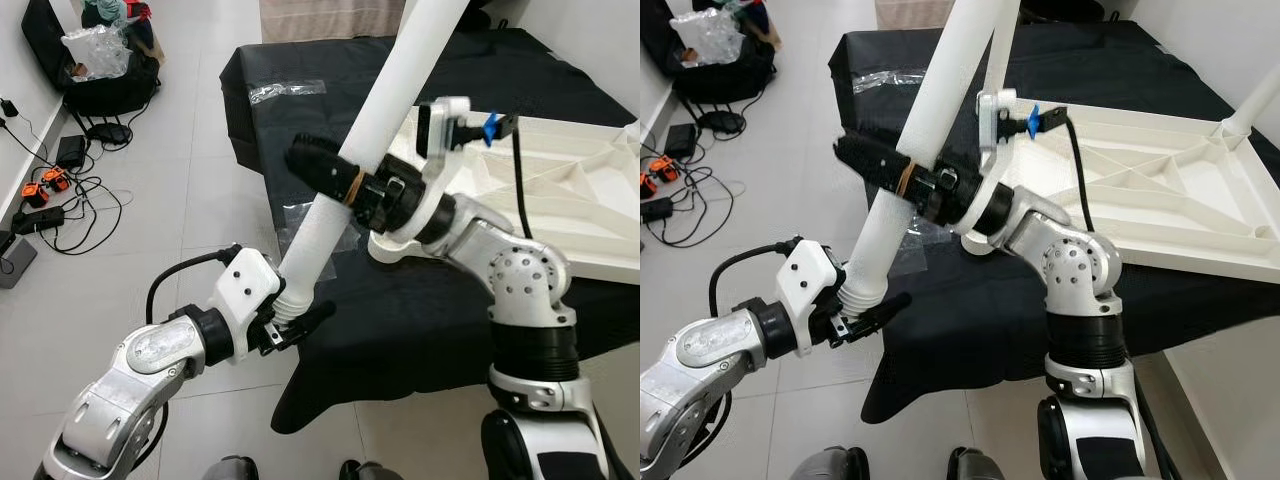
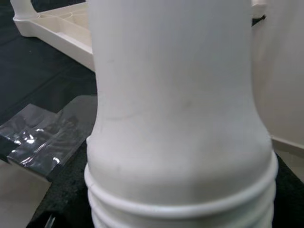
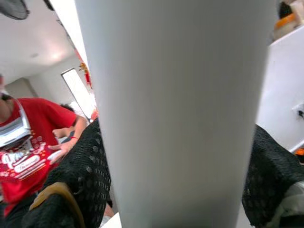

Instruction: Building children table

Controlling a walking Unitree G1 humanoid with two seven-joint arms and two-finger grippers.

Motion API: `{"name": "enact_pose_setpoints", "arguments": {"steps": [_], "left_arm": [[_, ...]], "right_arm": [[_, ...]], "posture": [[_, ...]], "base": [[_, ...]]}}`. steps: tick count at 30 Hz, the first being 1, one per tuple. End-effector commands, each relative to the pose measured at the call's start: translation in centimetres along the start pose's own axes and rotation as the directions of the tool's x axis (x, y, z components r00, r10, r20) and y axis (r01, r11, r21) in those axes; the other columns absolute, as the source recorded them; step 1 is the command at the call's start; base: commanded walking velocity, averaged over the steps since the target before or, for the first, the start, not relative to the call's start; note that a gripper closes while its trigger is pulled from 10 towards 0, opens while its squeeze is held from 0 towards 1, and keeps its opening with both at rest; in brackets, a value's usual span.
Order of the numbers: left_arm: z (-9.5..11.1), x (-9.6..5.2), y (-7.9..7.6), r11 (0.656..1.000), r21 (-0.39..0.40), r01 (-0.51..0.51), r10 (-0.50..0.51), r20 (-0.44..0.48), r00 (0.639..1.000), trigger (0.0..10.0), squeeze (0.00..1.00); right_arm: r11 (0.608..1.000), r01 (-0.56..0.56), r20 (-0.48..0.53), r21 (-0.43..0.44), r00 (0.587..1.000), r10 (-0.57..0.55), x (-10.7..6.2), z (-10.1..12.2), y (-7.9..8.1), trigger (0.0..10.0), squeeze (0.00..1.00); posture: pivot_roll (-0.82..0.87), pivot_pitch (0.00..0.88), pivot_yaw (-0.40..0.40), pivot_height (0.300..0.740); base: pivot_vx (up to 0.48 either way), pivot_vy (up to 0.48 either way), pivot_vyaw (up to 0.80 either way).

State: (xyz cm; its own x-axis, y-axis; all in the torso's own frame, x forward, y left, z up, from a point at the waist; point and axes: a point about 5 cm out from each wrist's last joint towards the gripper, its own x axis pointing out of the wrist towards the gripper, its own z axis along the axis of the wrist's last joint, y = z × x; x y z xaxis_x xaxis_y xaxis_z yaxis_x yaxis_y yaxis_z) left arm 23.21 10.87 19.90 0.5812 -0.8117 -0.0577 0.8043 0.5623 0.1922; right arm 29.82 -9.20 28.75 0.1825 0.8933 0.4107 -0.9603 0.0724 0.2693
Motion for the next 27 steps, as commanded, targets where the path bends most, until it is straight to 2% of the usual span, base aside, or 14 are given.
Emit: {"name": "enact_pose_setpoints", "arguments": {"steps": [1, 8, 22, 27], "left_arm": [[0.3, -0.2, -0.3, 1.0, -0.021, 0.007, -0.007, 0.019, 1.0, 10.0, 0.0], [0.6, -0.1, -0.9, 0.995, -0.087, 0.041, -0.037, 0.039, 0.999, 10.0, 0.0], [0.4, -0.5, -1.9, 0.988, -0.13, 0.088, -0.085, 0.025, 0.996, 10.0, 0.0], [0.3, -0.6, -2.5, 0.981, -0.155, 0.115, -0.114, 0.015, 0.993, 10.0, 0.0]], "right_arm": [[0.999, -0.045, -0.01, -0.001, 0.999, 0.045, 0.1, -0.2, 0.6, 10.0, 0.0], [0.997, -0.077, -0.01, 0.01, 0.997, 0.077, 0.1, -0.2, 0.9, 10.0, 0.0], [0.995, -0.104, -0.034, 0.008, 0.994, 0.104, 0.2, -0.6, 1.0, 10.0, 0.0], [0.993, -0.115, -0.075, 0.003, 0.991, 0.114, -0.2, -1.1, 0.9, 10.0, 0.0]], "posture": [[0.05, 0.158, -0.034, 0.74], [0.05, 0.159, -0.035, 0.74], [0.05, 0.161, -0.033, 0.74], [0.05, 0.165, -0.031, 0.74]], "base": [[0.0, 0.0, 0.0], [0.0, 0.0, 0.0], [0.0, 0.0, 0.0], [0.0, 0.0, 0.0]]}}
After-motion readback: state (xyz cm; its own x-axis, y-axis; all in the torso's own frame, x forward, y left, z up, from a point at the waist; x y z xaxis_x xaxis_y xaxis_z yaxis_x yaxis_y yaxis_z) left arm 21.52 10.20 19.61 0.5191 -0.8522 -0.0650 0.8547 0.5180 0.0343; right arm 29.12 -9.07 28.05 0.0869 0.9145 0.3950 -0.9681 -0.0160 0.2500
